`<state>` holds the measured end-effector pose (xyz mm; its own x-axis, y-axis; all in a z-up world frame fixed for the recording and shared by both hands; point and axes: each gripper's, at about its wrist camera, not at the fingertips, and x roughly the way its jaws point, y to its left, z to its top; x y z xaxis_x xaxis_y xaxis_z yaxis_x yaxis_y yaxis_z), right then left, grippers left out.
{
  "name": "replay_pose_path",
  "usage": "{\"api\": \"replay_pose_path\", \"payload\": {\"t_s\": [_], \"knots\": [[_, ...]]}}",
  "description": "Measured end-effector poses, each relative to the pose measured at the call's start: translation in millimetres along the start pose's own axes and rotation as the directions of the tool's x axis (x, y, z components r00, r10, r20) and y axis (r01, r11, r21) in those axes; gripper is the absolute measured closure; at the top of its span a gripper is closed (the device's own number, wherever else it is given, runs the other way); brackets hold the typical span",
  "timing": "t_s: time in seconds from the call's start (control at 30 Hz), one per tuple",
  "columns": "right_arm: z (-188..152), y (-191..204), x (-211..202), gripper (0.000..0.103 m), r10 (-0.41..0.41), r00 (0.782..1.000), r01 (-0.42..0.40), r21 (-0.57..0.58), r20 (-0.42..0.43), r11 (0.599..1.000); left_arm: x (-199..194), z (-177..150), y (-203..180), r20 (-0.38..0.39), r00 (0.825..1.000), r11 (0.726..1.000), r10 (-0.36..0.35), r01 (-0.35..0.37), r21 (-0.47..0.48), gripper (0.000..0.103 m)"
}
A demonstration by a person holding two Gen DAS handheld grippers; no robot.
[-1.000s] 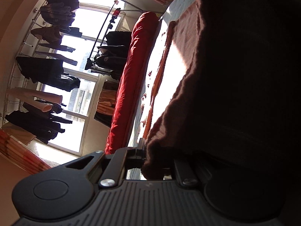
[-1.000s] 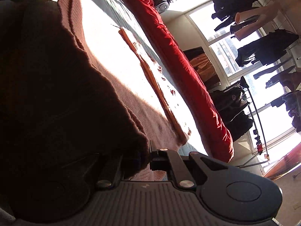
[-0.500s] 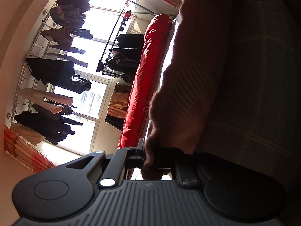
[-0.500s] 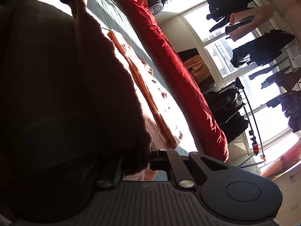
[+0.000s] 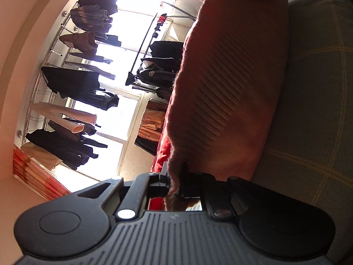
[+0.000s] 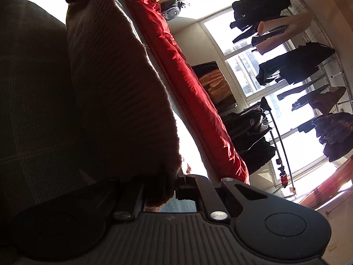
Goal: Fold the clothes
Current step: 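Lift the ribbed hem with both grippers and fold it toward the collar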
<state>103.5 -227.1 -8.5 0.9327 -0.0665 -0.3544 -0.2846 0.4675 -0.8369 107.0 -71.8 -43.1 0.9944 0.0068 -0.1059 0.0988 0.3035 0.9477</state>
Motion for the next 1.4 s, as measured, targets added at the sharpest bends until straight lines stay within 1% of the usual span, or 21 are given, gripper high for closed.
{"api": "replay_pose_path", "payload": {"t_s": [0.23,0.37,0.57,0.8,1.07,1.27,1.4], "knots": [[8.8,-15.1,39.9,0.095,-0.046,0.999,0.045,-0.010,-0.002,0.999,28.8,2.9,6.0,-0.001,1.000,1.000,0.024,-0.024,-0.007,0.094],[15.9,-26.7,68.2,0.095,-0.067,0.998,0.067,0.009,-0.005,0.998,50.2,5.4,10.4,-0.011,0.999,0.999,0.041,-0.041,-0.023,0.094],[27.3,-37.3,110.9,0.095,-0.095,0.995,0.095,0.010,0.000,0.995,83.8,4.8,13.9,-0.025,0.999,0.999,0.042,-0.043,-0.032,0.094],[39.3,-44.4,162.1,0.095,-0.105,0.994,0.105,0.018,0.005,0.994,117.8,0.8,11.0,-0.044,0.998,0.998,0.040,-0.042,-0.045,0.094],[44.5,-45.1,207.7,0.095,-0.117,0.993,0.117,0.015,0.008,0.993,163.2,-2.8,8.1,-0.069,0.997,0.997,0.043,-0.047,-0.061,0.094],[48.3,-49.0,248.6,0.095,-0.113,0.994,0.113,0.024,-0.005,0.993,207.8,-3.2,5.1,-0.091,0.996,0.997,0.015,-0.023,-0.080,0.094],[45.2,-45.2,276.6,0.095,-0.081,0.996,0.082,0.038,-0.030,0.996,234.2,-3.9,-0.9,-0.115,0.993,0.994,-0.034,0.022,-0.108,0.094]]}}
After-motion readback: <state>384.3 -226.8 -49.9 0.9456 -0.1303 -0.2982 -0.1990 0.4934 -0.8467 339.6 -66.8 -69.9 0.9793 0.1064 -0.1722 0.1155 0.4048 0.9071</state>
